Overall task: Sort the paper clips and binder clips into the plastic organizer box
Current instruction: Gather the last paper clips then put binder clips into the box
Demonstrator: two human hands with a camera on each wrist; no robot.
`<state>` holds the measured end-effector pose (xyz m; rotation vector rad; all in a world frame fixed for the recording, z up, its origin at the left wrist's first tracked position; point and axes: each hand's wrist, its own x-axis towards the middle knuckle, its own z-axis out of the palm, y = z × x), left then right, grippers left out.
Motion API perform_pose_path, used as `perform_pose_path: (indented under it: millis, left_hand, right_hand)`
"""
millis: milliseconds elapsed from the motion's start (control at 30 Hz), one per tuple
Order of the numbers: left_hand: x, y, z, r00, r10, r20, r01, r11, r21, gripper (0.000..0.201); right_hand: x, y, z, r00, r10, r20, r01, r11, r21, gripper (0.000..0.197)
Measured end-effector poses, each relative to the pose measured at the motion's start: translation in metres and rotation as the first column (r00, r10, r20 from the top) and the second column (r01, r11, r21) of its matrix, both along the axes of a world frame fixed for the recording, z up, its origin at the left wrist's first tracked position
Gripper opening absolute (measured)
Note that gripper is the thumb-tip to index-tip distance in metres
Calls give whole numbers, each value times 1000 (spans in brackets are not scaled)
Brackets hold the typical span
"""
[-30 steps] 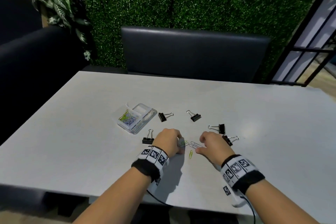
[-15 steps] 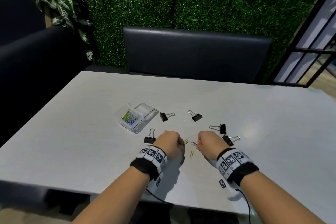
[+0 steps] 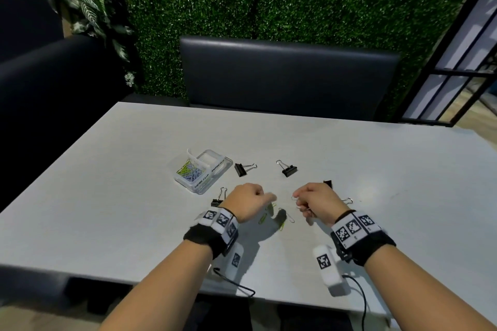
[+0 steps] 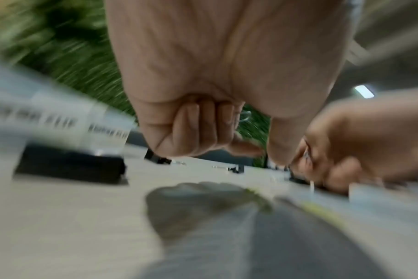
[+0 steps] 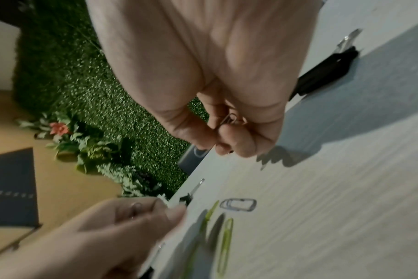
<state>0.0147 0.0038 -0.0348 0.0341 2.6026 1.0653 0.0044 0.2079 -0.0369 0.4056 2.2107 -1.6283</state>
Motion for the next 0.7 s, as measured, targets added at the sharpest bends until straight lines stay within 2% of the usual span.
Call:
perform_pose_path:
  millis: [33,67,167,267,333,400,467,533,600,700]
  left_hand:
    - [3,1,-3,997,-58,-57,47,983,-180,32]
    - [5,3,-5,991,-108,-73,82,953,-293,34]
    - [8,8,-15,989,-143,-48,115,921,-372,29]
    - [6,13,-19,990,-123,-67,83,901,-425,24]
    - [7,16,-19,991,-123,-53,86,889,-449,23]
    - [8,19,-19,992,-128,-1,114,885,-452,24]
    - [12,22,-20,987,-159,36,158,874,-460,21]
    - [16,26,-25,980,-197,34,187,844,-503,23]
    - [23,30,-29,972,-233,11,197,795,-574,30]
    - [28,35,-31,971,-237,-37,166,775,-610,32]
  right_hand:
    - [-1,-3,-1,1000,7,23,-8,1000,28,14]
    - [-2,-5,-2,999,16,31,-18,998,61,12]
    - [-3,-13,-5,996,87,15,-88,982,169,11]
    - [-4,-19,-4,982,189,-2,-181,946,269,16]
    - [-2,-19,-5,944,328,9,-295,835,465,25]
    - [2,-20,-6,886,458,67,-386,653,652,36]
    - [3,-24,-7,831,540,133,-457,526,717,41]
    - [-3,-30,-9,800,569,192,-497,448,743,42]
    - [-7,-36,-8,791,565,232,-523,430,736,35]
    - [-7,-36,-8,813,531,239,-526,493,694,35]
